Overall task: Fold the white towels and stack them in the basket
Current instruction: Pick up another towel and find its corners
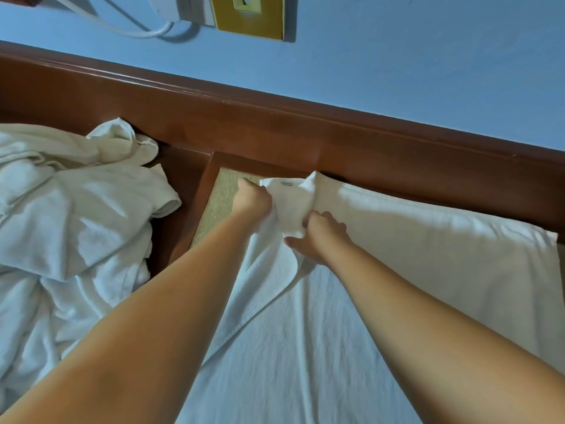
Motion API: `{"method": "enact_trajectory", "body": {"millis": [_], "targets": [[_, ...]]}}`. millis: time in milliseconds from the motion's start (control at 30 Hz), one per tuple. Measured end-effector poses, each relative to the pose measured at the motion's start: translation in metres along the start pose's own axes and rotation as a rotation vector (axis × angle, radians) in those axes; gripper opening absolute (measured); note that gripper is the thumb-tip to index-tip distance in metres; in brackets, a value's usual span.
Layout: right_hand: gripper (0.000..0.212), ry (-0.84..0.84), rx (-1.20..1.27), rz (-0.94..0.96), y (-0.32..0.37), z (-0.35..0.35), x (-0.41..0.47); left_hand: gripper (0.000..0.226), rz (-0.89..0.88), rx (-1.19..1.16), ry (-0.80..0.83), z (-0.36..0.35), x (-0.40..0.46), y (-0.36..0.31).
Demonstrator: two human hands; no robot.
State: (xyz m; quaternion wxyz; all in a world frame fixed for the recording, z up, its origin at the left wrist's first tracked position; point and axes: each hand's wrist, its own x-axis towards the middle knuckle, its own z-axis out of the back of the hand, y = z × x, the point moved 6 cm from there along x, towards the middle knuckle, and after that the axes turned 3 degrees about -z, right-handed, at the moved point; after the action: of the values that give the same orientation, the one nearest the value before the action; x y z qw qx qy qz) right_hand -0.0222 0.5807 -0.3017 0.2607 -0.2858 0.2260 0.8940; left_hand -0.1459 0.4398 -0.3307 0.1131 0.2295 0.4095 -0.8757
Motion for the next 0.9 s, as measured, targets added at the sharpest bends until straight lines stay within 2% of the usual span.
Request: {"method": "enact_trajectory", "body": {"millis": [133, 233, 300, 367, 433, 533, 633, 700, 800, 867, 900], "targets": [[0.071, -0.045, 0.077, -0.140, 0.011, -0.013, 0.009, 0.047, 0.062, -0.152, 0.035, 0.008, 0.015, 0.004], [0.042, -0.173, -0.095, -0.120, 0.016, -0.017, 0.001, 0.032, 0.141, -0.312, 0.064, 0.013, 0.024, 0.007], [0.026, -0.265, -0.184, -0.064, 0.021, -0.015, -0.003, 0.026, 0.090, -0.323, 0.014, 0.021, 0.034, 0.003], [0.012, -0.360, -0.142, 0.025, 0.026, -0.009, -0.004, 0.019, -0.008, -0.218, -0.064, 0.029, 0.042, -0.002], [0.005, -0.401, 0.065, 0.071, 0.028, 0.000, -0.003, 0.012, -0.072, -0.183, -0.103, 0.033, 0.040, -0.005], [0.020, -0.305, 0.366, 0.050, 0.035, 0.012, 0.008, 0.008, -0.092, -0.166, -0.073, 0.031, 0.036, -0.001], [0.014, -0.299, 0.481, 0.059, 0.050, 0.022, 0.018, 0.009, -0.013, -0.179, 0.059, 0.027, 0.036, 0.011], [0.012, -0.309, 0.534, 0.077, 0.062, 0.026, 0.026, 0.019, 0.038, -0.197, 0.122, 0.027, 0.041, 0.015], [0.025, -0.249, 0.490, 0.123, 0.084, 0.025, 0.042, 0.018, -0.053, -0.112, 0.078, 0.031, 0.051, 0.009], [0.037, -0.160, 0.356, 0.164, 0.096, 0.018, 0.053, 0.009, -0.112, -0.035, 0.010, 0.035, 0.050, 0.004], [0.037, -0.131, 0.283, 0.184, 0.101, 0.014, 0.057, 0.005, -0.129, 0.002, -0.006, 0.037, 0.049, 0.004]]}}
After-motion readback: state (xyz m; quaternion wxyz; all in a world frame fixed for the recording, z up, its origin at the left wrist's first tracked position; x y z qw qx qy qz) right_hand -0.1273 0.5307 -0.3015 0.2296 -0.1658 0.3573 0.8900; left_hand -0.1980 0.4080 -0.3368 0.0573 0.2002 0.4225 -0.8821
